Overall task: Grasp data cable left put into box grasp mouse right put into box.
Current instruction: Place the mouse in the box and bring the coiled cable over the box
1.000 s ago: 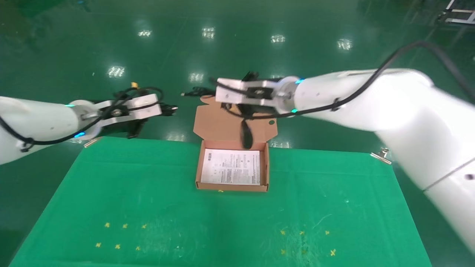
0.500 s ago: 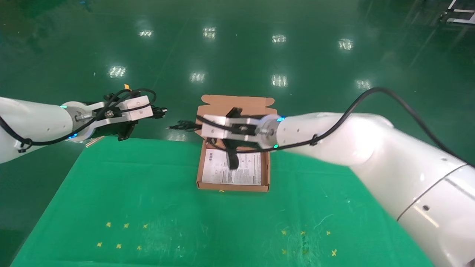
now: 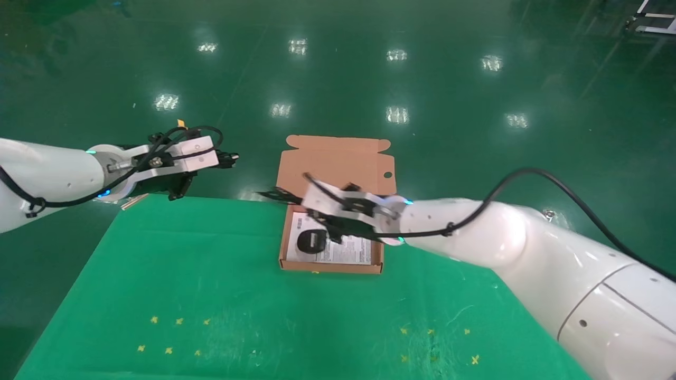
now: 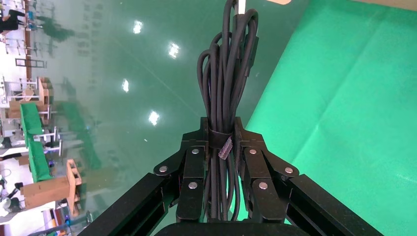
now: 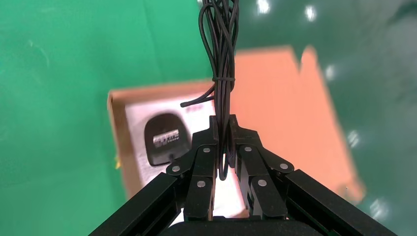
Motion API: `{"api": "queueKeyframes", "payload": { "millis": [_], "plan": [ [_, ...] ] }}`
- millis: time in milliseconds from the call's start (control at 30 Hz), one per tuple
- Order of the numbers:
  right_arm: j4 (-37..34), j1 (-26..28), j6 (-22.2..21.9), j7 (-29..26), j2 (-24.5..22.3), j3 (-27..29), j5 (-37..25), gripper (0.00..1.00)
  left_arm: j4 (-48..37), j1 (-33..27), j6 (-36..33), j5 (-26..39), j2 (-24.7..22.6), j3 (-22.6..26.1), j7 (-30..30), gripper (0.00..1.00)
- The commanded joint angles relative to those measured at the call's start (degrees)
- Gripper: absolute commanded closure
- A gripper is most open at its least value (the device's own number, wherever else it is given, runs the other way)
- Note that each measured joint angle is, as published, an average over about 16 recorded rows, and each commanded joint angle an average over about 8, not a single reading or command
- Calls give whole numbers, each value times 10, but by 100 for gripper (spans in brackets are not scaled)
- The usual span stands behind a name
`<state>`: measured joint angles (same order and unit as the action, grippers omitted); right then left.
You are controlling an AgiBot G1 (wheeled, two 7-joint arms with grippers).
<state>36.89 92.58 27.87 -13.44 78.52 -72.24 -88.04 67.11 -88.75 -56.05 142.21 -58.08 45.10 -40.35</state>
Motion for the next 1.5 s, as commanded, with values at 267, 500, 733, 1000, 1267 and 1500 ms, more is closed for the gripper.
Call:
{"api": "queueKeyframes", "payload": {
  "millis": [267, 500, 733, 1000, 1267, 1500],
  "plan": [
    [-40, -5, -5, -49, 1, -36, 32, 21, 0, 0, 0, 0, 0, 0, 0, 100],
    [-29, -4, -3, -50, -6, -41, 36, 0, 1, 1, 0, -1, -1, 1, 0, 100],
    [-5, -2, -6, -53, -24, -45, 34, 0, -1, 15, 6, -12, -18, 8, 6, 100],
    [38, 18, -10, -66, -87, -48, 16, 0, 15, 50, 27, -32, -48, 25, 26, 100],
    [137, 47, -4, -118, -189, -61, -28, 0, -4, 104, 124, -20, -97, 44, 56, 100],
    [260, 73, 18, -196, -278, -74, -84, 0, -89, 122, 218, -22, -153, 66, 106, 100]
  ]
}}
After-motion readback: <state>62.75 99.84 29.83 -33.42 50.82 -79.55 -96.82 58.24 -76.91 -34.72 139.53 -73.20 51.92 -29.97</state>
